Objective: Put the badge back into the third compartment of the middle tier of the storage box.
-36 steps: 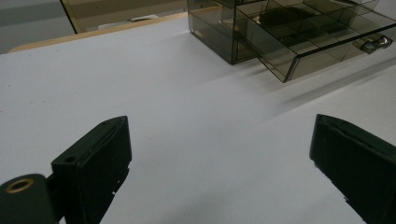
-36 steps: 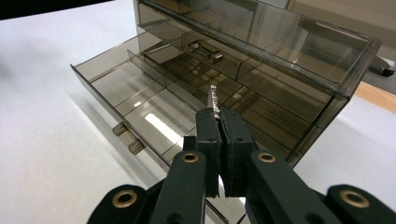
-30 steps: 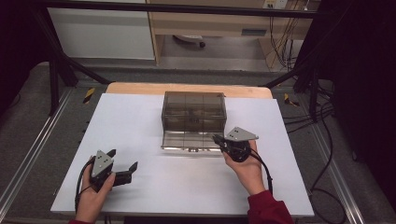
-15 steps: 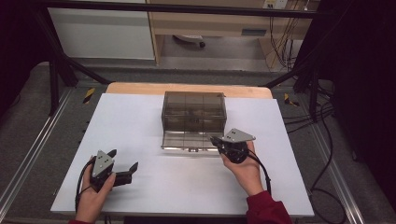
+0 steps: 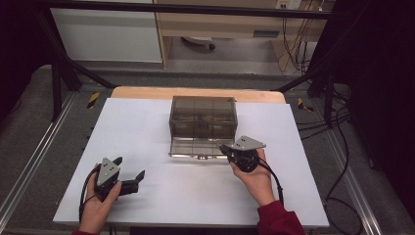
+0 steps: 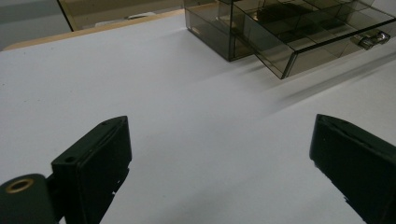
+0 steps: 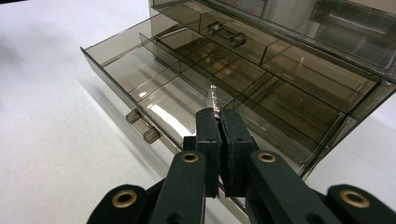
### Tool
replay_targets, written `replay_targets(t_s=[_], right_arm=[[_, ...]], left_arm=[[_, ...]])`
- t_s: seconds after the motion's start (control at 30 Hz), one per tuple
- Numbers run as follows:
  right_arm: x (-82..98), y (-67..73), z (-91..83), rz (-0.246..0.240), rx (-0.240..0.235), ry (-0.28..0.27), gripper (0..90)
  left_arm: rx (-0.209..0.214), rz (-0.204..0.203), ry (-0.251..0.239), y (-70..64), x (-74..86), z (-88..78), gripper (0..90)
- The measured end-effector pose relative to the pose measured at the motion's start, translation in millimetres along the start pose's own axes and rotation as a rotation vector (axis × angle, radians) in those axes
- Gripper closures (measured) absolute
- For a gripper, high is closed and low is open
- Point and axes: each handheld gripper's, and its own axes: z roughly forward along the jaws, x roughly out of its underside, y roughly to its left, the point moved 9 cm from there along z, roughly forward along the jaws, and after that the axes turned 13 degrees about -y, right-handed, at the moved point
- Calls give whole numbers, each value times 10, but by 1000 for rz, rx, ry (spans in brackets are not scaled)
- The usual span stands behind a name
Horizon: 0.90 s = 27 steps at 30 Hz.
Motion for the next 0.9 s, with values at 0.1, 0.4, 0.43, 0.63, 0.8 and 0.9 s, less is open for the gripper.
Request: replay_targets(t_s=[0.1,0.4,0.43,0.63,0.8,0.9], right_arm=[[2,2,2,0,1,1,871],[25,4,11,0,2,9,871],[27,1,11,1,3,9,871],[66,-22,35,13,19,19,871],[72,-45,66,12,26,27,871],[56,-82,90,8,30,32,871]], left_arm=[[1,1,1,-4,1,1,58],[1,2,2,-4,2,1,57],[1,2,2,-3,2,1,57],[0,2,2,-1,3,1,57],[-1,2,3,3,4,1,57],[-1,4,3,0,5,1,57]])
